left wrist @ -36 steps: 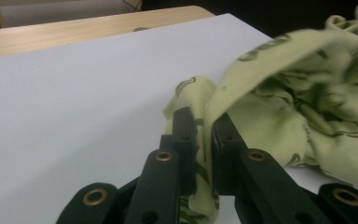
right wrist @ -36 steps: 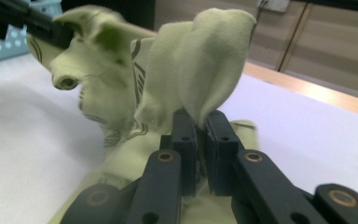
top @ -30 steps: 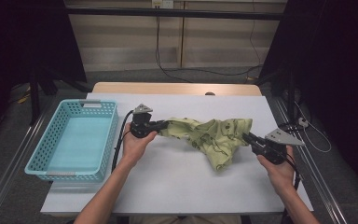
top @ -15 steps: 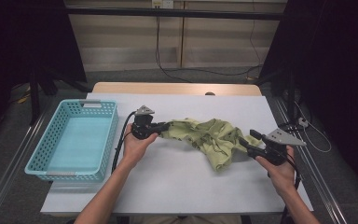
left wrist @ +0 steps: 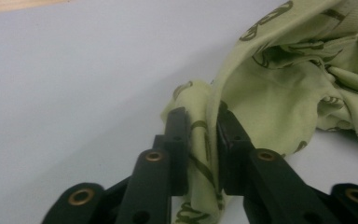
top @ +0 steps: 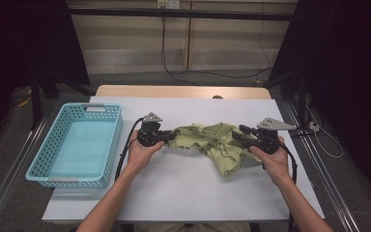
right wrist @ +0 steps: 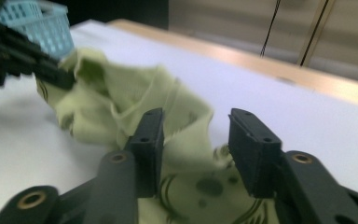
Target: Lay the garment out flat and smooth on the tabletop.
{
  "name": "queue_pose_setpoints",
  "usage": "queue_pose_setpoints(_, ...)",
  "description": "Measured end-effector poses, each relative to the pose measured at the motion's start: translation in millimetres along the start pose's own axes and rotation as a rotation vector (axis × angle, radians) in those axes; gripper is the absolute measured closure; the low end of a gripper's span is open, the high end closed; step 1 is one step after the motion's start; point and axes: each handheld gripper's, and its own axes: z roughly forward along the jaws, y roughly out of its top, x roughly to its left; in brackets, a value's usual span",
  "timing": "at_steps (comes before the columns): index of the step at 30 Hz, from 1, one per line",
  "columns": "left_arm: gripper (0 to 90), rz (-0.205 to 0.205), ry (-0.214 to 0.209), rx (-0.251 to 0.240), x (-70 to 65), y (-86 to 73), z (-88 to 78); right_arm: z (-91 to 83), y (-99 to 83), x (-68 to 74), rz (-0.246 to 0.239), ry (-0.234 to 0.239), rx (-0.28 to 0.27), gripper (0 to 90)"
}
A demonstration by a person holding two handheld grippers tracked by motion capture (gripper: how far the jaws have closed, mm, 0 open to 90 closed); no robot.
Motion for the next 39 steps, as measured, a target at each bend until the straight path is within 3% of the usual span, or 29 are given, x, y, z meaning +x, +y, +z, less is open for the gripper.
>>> queue_pose_setpoints(2,63.9,0.009,-0.01,-0.025,-0.7,0.9,2.6,-0.6,-1.4,-0.2,0.001,0.012,-0.002,69.1)
queue_pose_setpoints(4,52.5,0.023,0.018,-0.024,-2.6,2.6,7.9,-2.2,-0.3,0.1,-0.004,0.021,-0.013,75.6)
queue_pose_setpoints(6,45.0,0.029,0.017,-0.012,-2.7,2.7,15.7,-3.5,-0.1,0.8,-0.008,0.025,-0.016,81.2)
queue_pose_setpoints(9,43.3,0.017,0.021,0.02,-6.0,-1.2,28.5,-3.9,-1.4,1.7,-0.022,0.034,-0.018,86.1)
queue_pose_setpoints(10,47.4,0.026,0.029,0.025,-7.7,-1.9,29.9,-4.1,-1.7,2.3,-0.021,0.036,-0.019,86.3)
queue_pose_setpoints(12,64.6,0.059,0.036,0.018,-10.6,0.1,27.3,-5.6,-1.5,2.4,-0.024,0.032,-0.023,86.6)
queue_pose_setpoints(13,78.1,0.069,0.05,0.012,-12.1,2.1,23.9,-6.7,-1.0,2.1,-0.024,0.03,-0.027,86.6)
queue_pose_setpoints(15,84.0,0.053,0.037,-0.018,-11.7,5.5,17.9,-9.4,0.6,0.4,-0.029,0.023,-0.047,86.7)
queue_pose_setpoints(18,84.8,0.049,0.032,-0.046,-10.3,9.9,7.4,-13.9,4.6,-2.0,-0.026,0.014,-0.076,86.7)
queue_pose_setpoints(27,85.5,0.02,0.011,-0.206,-9.5,31.2,-27.6,-16.0,25.9,-2.0,-0.054,0.007,-0.132,87.2)
queue_pose_setpoints(39,86.5,-0.01,0.027,-0.34,-10.2,52.7,-69.8,-20.5,60.9,4.8,-0.061,-0.003,-0.248,87.8)
